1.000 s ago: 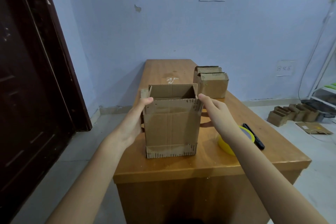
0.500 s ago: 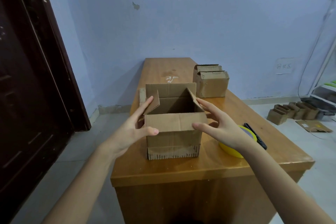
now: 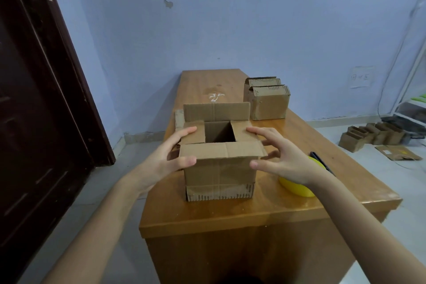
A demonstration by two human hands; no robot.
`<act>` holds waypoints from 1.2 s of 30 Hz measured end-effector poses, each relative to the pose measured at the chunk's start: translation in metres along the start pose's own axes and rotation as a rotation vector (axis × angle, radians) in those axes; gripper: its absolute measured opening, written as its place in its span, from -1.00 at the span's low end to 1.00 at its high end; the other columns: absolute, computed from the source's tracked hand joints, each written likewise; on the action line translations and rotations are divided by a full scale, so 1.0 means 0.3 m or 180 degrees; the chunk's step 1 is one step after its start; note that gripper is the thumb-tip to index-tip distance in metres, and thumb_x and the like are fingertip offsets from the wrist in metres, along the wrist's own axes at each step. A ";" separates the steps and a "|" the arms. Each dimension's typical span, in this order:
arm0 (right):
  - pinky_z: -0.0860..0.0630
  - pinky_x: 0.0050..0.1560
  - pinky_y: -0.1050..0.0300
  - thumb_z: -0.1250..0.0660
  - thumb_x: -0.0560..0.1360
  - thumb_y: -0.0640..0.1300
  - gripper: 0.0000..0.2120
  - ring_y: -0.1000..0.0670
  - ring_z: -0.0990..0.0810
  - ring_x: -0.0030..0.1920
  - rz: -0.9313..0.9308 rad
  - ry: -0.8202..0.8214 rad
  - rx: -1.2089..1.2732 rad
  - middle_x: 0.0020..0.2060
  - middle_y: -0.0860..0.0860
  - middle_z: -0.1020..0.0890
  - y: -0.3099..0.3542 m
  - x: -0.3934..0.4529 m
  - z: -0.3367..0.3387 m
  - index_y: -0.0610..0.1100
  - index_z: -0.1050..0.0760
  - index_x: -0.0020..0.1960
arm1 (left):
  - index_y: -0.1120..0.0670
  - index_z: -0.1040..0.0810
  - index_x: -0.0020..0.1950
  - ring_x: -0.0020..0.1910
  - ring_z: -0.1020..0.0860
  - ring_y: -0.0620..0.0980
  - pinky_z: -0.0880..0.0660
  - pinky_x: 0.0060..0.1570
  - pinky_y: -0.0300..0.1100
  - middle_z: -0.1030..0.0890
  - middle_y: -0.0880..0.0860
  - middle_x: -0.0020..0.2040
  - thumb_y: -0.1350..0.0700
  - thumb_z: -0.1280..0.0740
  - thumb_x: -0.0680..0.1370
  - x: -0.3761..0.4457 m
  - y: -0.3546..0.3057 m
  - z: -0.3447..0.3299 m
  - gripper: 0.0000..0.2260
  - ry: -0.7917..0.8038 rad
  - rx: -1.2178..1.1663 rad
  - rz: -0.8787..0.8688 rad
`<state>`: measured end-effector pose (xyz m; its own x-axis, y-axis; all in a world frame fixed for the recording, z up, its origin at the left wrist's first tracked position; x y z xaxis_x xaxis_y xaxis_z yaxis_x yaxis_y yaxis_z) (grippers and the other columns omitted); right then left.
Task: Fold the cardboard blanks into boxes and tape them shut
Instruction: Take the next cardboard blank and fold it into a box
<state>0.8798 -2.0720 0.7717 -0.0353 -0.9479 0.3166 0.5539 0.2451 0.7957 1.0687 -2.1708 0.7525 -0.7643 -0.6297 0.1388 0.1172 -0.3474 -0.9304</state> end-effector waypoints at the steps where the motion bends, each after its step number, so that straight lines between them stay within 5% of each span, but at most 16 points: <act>1: -0.50 -0.03 0.36 -0.34 0.39 0.13 -0.52 0.33 -0.42 0.11 0.0012 -0.0118 0.0058 0.21 0.19 -0.38 -0.001 0.003 0.008 0.21 -0.33 0.28 | -0.39 -0.31 0.31 0.32 -0.38 -0.14 -0.45 0.25 -0.04 -0.35 -0.21 0.34 -0.44 -0.44 0.10 0.003 0.004 0.002 -0.20 0.0010 -0.0063 0.0007; 4: -0.54 -0.04 0.30 -0.23 0.41 0.17 -0.70 0.13 -0.55 0.06 -0.0073 -0.0601 0.0271 0.14 0.15 -0.50 -0.011 0.013 0.047 0.22 -0.49 0.12 | -0.16 -0.28 0.44 0.35 -0.40 -0.06 -0.41 0.27 0.09 -0.41 -0.10 0.39 -0.46 -0.39 0.19 0.013 0.017 0.012 -0.12 -0.0104 -0.0289 0.0106; 6: -0.54 -0.07 0.33 -0.25 0.43 0.15 -0.78 0.17 -0.58 -0.01 -0.0088 -0.0759 0.0332 0.11 0.13 -0.54 -0.014 0.020 0.058 0.21 -0.52 0.05 | -0.04 -0.33 0.44 0.32 -0.44 -0.04 -0.42 0.25 0.13 -0.49 -0.05 0.33 -0.37 -0.26 0.40 0.020 0.019 0.022 -0.31 -0.0284 -0.0575 0.0186; 9: -0.53 -0.14 0.39 -0.31 0.50 0.06 -0.90 0.27 -0.59 -0.08 -0.0188 -0.0900 0.0359 0.06 0.15 -0.57 -0.021 0.029 0.068 0.21 -0.53 -0.01 | -0.02 -0.43 0.37 0.27 -0.49 0.00 -0.51 0.15 0.10 -0.56 -0.03 0.25 -0.19 -0.16 0.50 0.029 0.028 0.047 -0.51 -0.0697 -0.0823 0.0308; 12: -0.55 -0.16 0.33 -0.32 0.52 0.02 -0.92 0.16 -0.59 -0.06 -0.0360 -0.0999 0.0349 0.01 0.19 -0.60 -0.037 0.040 0.074 0.18 -0.55 -0.01 | 0.00 -0.45 0.36 0.30 -0.44 0.03 -0.56 0.06 0.05 -0.53 -0.02 0.28 -0.12 -0.19 0.54 0.032 0.039 0.070 -0.58 -0.1040 -0.0714 0.0364; 15: -0.58 -0.15 0.28 -0.31 0.53 -0.01 -0.92 0.11 -0.58 -0.05 -0.0549 -0.1060 0.0436 -0.03 0.18 -0.59 -0.054 0.048 0.071 0.11 -0.51 0.02 | -0.17 -0.48 0.28 0.26 -0.48 0.03 -0.59 -0.03 0.04 -0.55 -0.03 0.23 -0.01 -0.19 0.60 0.031 0.023 0.081 -0.73 -0.1168 -0.0577 0.0255; 18: -0.58 -0.21 0.28 -0.32 0.53 -0.05 -0.73 0.10 -0.56 -0.03 -0.0714 -0.1015 0.0456 0.00 0.11 -0.54 -0.056 0.056 0.072 0.04 -0.39 0.20 | -0.44 -0.33 0.26 0.26 -0.48 0.07 -0.61 -0.06 0.05 -0.51 -0.01 0.28 0.01 -0.25 0.59 0.031 0.011 0.090 -0.63 -0.1092 -0.0523 0.0303; 21: -0.60 -0.14 0.20 -0.30 0.53 -0.08 -0.46 0.06 -0.57 0.01 -0.0879 -0.0648 0.0413 0.05 0.01 -0.52 -0.036 0.077 0.072 0.11 -0.20 0.44 | -0.49 -0.19 0.32 0.29 -0.44 0.11 -0.62 -0.12 0.04 -0.48 -0.01 0.28 0.04 -0.24 0.60 0.044 -0.002 0.096 -0.52 -0.0986 -0.0431 0.0427; 26: -0.64 -0.06 0.08 -0.27 0.53 -0.11 -0.44 0.01 -0.61 -0.01 -0.0997 -0.0093 0.0165 -0.02 -0.05 -0.57 0.001 0.109 0.070 0.12 -0.17 0.47 | -0.53 -0.21 0.26 0.34 -0.36 0.13 -0.62 -0.13 0.08 -0.35 0.03 0.39 0.03 -0.20 0.61 0.061 -0.013 0.093 -0.55 -0.0763 -0.0358 0.0543; 36: -0.63 -0.15 0.19 -0.30 0.54 -0.07 -0.78 0.06 -0.59 -0.01 -0.0828 -0.0778 0.0575 -0.02 -0.03 -0.61 -0.050 0.062 0.070 0.06 -0.51 0.18 | -0.07 -0.53 0.12 0.19 -0.54 0.07 -0.60 -0.18 0.19 -0.58 0.00 0.14 0.04 -0.27 0.57 0.018 -0.021 0.094 -0.86 -0.1169 -0.0358 0.0284</act>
<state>0.8536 -2.0891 0.7766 -0.3642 -0.9120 0.1888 0.3459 0.0558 0.9366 1.0816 -2.1915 0.7688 -0.4740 -0.8678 0.1490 0.0870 -0.2146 -0.9728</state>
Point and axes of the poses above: each hand's wrist, its own x-axis towards the middle knuckle, its own z-axis out of the back of the hand, y = z × x, the point moved 9 cm from there along x, towards the middle knuckle
